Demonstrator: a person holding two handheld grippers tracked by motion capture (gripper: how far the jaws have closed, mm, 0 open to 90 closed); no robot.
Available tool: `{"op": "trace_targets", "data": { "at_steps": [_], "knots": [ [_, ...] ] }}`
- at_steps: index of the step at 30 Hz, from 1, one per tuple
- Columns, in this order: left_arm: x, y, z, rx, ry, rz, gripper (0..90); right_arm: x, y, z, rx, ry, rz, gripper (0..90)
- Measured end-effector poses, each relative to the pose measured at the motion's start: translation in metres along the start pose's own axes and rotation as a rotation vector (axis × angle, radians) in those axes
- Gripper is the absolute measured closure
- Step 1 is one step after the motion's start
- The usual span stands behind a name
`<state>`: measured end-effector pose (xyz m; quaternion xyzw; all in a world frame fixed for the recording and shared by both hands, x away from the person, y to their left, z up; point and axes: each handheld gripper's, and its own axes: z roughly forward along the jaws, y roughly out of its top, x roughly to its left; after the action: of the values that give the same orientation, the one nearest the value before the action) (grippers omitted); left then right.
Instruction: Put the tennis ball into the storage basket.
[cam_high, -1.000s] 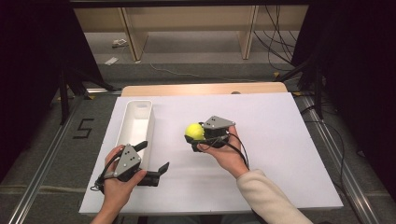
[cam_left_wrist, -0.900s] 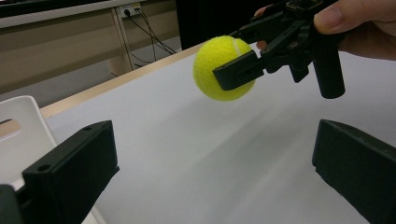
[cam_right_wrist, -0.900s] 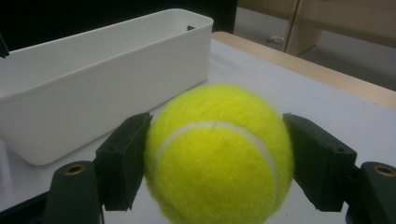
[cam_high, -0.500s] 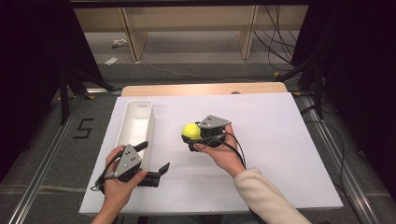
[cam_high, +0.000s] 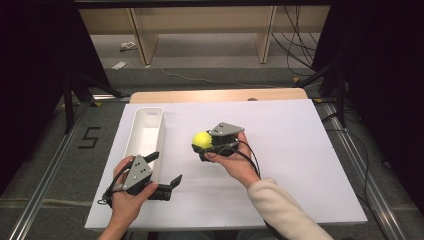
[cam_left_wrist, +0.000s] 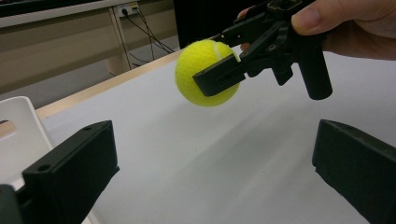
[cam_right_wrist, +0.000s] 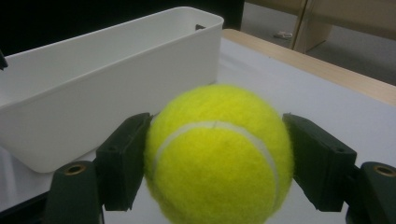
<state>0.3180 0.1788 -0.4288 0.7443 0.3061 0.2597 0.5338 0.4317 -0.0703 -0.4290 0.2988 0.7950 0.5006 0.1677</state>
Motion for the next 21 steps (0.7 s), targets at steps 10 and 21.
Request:
{"op": "trace_targets", "data": {
  "at_steps": [10,21],
  "knots": [
    [0.000,0.000,0.000,-0.001,-0.001,0.000,0.0,0.001,0.005,0.006,0.007,0.009,0.004,27.4],
    [0.000,0.000,0.000,-0.003,-0.003,0.000,0.0,0.007,0.010,0.012,0.005,0.024,0.000,27.4]
  ]
}}
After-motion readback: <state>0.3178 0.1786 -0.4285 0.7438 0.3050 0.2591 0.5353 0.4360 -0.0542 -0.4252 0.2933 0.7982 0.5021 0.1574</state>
